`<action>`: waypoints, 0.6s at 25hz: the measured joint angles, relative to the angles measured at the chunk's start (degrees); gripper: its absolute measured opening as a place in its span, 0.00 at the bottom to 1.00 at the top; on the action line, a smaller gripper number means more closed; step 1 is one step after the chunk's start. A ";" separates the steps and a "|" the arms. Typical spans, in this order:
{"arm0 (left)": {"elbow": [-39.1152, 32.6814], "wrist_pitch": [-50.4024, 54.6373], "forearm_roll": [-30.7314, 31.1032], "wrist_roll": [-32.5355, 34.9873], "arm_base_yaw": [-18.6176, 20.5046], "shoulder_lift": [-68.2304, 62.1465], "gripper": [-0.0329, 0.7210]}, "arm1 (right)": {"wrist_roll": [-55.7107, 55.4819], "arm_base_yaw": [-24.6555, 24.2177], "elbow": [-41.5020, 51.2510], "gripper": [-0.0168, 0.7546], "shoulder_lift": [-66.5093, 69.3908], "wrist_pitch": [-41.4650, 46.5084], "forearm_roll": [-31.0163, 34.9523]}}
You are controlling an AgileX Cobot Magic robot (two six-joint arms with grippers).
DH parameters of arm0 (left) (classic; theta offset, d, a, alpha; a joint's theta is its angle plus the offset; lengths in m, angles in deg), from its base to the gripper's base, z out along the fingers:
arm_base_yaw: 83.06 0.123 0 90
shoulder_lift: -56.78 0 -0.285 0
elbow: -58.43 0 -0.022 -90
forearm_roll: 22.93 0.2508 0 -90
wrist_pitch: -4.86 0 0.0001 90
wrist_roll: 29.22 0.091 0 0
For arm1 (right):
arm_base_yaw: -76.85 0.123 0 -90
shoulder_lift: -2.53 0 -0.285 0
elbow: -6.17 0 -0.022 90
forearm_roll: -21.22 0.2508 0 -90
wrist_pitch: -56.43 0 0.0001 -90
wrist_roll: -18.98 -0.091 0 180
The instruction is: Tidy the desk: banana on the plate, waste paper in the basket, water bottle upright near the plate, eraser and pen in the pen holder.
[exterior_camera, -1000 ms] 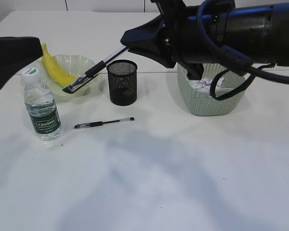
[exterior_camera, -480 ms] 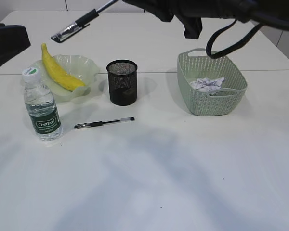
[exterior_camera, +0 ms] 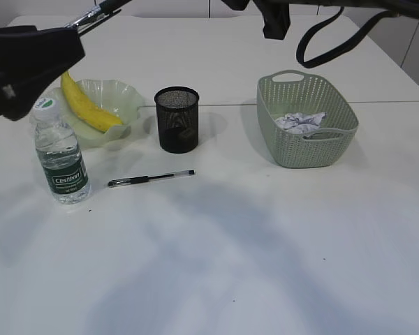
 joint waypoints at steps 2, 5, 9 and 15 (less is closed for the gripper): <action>0.00 -4.86 -1.71 0.00 0.00 -3.67 0.68 | -0.44 0.00 0.00 0.08 0.00 0.00 0.00; 0.00 -10.84 -2.76 0.00 0.00 -8.48 0.69 | -1.45 0.00 0.00 0.08 0.00 0.07 0.00; 0.00 -20.14 -3.02 0.00 0.00 -13.62 0.69 | -2.27 0.00 -0.64 0.08 0.00 -0.03 0.00; 0.00 -35.16 -6.68 -1.88 0.00 -19.83 0.69 | -2.64 0.00 -4.88 0.08 0.00 -0.55 0.00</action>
